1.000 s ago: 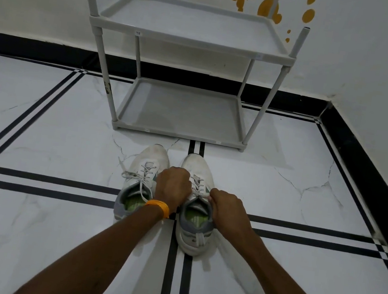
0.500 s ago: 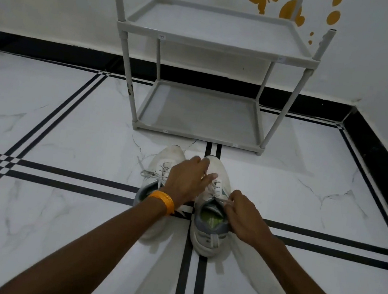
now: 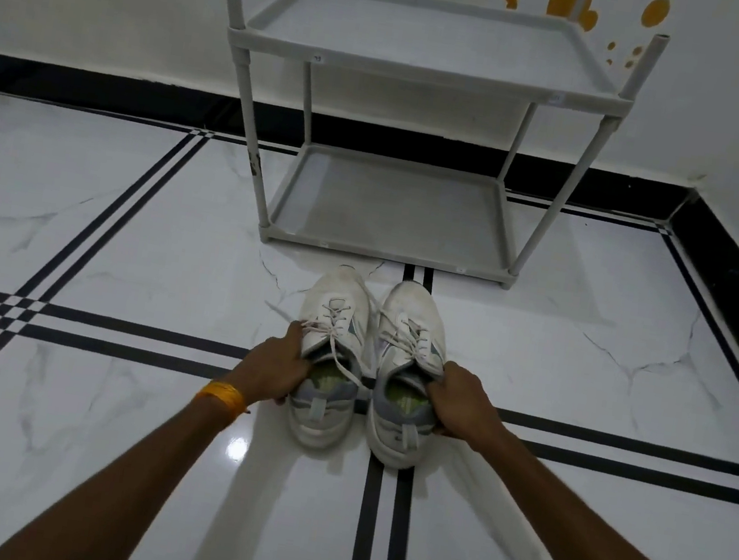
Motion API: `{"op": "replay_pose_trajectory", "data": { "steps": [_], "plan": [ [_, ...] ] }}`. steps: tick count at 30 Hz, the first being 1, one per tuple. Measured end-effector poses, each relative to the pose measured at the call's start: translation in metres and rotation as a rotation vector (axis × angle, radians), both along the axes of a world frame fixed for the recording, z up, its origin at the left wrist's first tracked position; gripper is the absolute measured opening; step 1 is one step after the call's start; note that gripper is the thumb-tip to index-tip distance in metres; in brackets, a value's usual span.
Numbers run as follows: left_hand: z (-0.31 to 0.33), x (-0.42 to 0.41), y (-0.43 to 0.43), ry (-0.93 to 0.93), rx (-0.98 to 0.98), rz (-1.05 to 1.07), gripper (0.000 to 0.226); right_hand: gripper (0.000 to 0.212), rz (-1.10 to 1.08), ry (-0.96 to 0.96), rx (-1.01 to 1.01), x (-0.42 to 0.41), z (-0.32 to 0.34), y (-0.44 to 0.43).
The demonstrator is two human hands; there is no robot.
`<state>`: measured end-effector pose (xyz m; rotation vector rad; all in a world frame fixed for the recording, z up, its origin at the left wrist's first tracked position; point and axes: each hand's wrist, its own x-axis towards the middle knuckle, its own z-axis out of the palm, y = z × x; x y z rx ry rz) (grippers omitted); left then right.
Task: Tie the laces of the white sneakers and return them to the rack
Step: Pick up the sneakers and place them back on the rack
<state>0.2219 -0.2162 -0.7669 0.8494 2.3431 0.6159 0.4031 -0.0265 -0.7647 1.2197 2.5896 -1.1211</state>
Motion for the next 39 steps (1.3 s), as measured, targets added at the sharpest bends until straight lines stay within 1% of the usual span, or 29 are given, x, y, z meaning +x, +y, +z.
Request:
{"op": "replay_pose_trajectory", "data": {
  "steps": [2,5,9,12,16,19,24,29,32,34,36,39],
  "plan": [
    [-0.001,0.005,0.008,0.074,0.06,-0.049,0.046,0.024,0.006,0.003,0.104,-0.005,-0.003,0.0],
    [0.001,0.006,0.02,0.185,0.134,-0.076,0.055,0.023,-0.015,0.043,0.164,-0.011,-0.003,0.005],
    [0.021,0.007,0.031,0.196,0.217,-0.052,0.062,0.021,-0.021,0.141,0.207,-0.006,0.016,0.011],
    [0.053,0.01,0.033,0.196,0.188,-0.028,0.067,0.022,-0.01,0.178,0.192,-0.001,0.053,0.012],
    [0.115,0.008,0.035,0.185,0.147,-0.034,0.071,0.024,-0.025,0.188,0.13,0.002,0.116,0.014],
    [0.174,0.019,0.037,0.173,0.135,-0.036,0.071,0.024,-0.049,0.177,0.114,0.012,0.177,0.013],
    [0.283,0.04,0.047,0.077,0.093,-0.014,0.072,0.024,-0.039,0.119,0.09,0.03,0.287,0.025],
    [0.401,0.026,0.081,0.077,0.098,-0.008,0.072,0.027,-0.053,0.09,0.068,0.013,0.405,0.057],
    [0.457,0.004,0.106,0.084,0.081,-0.008,0.074,0.028,-0.04,0.078,0.059,-0.011,0.46,0.082],
    [0.484,-0.016,0.124,0.09,0.088,-0.006,0.074,0.029,-0.022,0.082,0.059,-0.029,0.486,0.099],
    [0.497,-0.041,0.143,0.106,0.113,0.009,0.072,0.03,-0.02,0.092,0.069,-0.055,0.503,0.119],
    [0.49,-0.077,0.166,0.112,0.126,0.039,0.07,0.029,-0.001,0.087,0.072,-0.094,0.503,0.143]
  ]
}}
